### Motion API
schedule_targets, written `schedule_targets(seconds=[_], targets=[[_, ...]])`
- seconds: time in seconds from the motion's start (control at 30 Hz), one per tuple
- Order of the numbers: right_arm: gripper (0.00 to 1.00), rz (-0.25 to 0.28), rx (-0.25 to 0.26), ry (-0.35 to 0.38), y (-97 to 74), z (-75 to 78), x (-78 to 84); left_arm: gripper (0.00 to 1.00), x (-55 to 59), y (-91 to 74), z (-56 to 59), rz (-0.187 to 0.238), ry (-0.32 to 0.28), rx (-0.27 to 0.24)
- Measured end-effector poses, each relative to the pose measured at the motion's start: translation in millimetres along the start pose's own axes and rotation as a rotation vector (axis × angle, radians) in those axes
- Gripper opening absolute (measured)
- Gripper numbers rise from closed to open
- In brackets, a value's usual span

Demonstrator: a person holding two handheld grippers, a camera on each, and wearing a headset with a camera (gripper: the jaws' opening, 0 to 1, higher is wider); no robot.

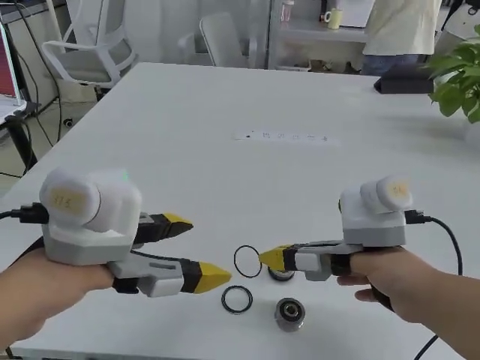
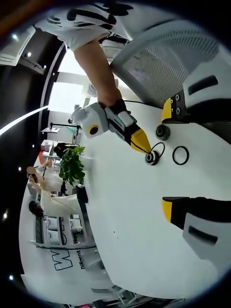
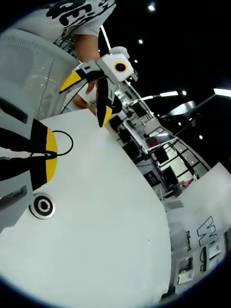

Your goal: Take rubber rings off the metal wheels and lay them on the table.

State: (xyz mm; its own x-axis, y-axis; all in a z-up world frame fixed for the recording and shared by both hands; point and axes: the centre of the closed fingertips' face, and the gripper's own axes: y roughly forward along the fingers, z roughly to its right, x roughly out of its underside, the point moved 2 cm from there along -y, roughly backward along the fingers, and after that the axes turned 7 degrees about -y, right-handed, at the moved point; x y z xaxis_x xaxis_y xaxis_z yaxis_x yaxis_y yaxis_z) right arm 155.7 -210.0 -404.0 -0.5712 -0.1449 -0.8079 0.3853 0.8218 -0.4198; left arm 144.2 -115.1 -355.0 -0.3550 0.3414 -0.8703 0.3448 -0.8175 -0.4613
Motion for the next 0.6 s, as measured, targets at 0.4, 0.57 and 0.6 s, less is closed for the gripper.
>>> schedule_targets(seconds=[0.4,0.57,0.6], targets=[[0.00,-0.069,-0.004,-0.007,13.1,5.5,13.4,0.62,13.2,-6.7,-7.6,-0.028,0.021,-0.016],[0.00,-0.092,-0.011,0.002,19.6,4.0,19.0,0.62,18.3,-9.3,-9.2,-0.040,0.021,-0.021],[0.00,-0.097,-0.014,0.004,20.9,3.6,20.2,0.62,18.8,-9.6,-9.5,-0.040,0.020,-0.022]])
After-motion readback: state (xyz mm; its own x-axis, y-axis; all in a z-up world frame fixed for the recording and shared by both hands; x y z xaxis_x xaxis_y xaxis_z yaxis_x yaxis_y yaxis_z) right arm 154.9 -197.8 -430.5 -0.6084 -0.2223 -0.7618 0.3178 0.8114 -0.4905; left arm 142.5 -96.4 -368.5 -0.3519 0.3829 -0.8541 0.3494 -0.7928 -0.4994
